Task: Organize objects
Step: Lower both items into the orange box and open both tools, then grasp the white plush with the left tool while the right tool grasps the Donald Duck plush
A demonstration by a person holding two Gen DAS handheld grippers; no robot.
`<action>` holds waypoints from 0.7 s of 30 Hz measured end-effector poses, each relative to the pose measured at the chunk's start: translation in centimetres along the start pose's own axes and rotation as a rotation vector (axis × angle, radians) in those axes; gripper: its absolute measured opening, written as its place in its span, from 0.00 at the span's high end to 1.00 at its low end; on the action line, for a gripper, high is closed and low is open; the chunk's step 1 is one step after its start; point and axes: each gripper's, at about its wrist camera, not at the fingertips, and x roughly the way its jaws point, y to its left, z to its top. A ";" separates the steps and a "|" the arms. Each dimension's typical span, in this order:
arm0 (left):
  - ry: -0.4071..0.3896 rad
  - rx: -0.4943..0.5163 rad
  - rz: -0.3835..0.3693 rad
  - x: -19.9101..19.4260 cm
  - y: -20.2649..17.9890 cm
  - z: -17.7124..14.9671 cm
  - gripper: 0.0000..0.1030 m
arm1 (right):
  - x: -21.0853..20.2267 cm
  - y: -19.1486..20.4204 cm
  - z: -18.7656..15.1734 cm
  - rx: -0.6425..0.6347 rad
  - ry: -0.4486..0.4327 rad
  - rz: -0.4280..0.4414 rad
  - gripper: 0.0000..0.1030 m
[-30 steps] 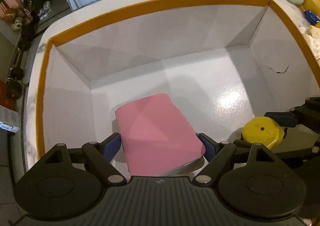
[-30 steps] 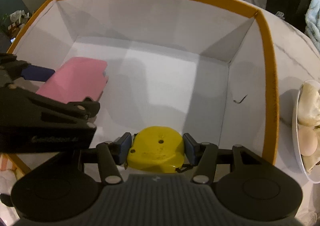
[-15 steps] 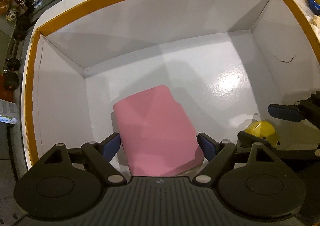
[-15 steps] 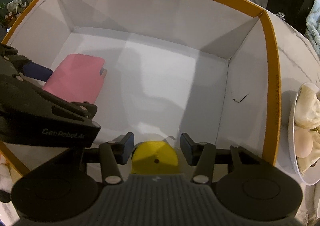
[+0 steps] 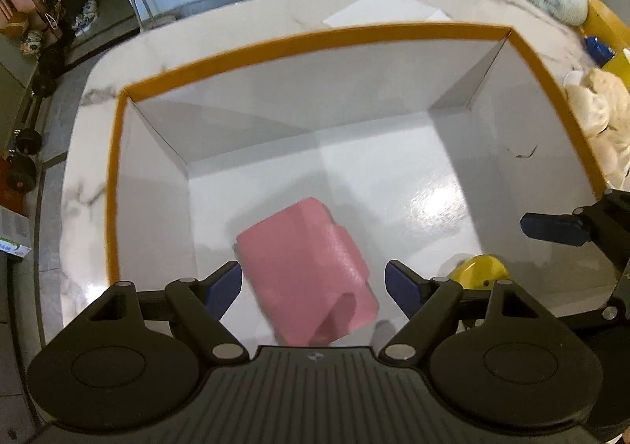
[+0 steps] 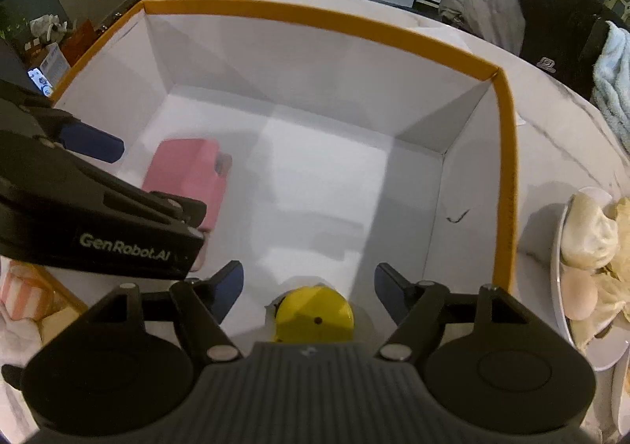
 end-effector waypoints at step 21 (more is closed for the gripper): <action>-0.180 -0.112 -0.022 -8.1 2.0 -7.6 0.08 | -8.1 1.8 -4.5 0.015 -0.211 0.001 0.11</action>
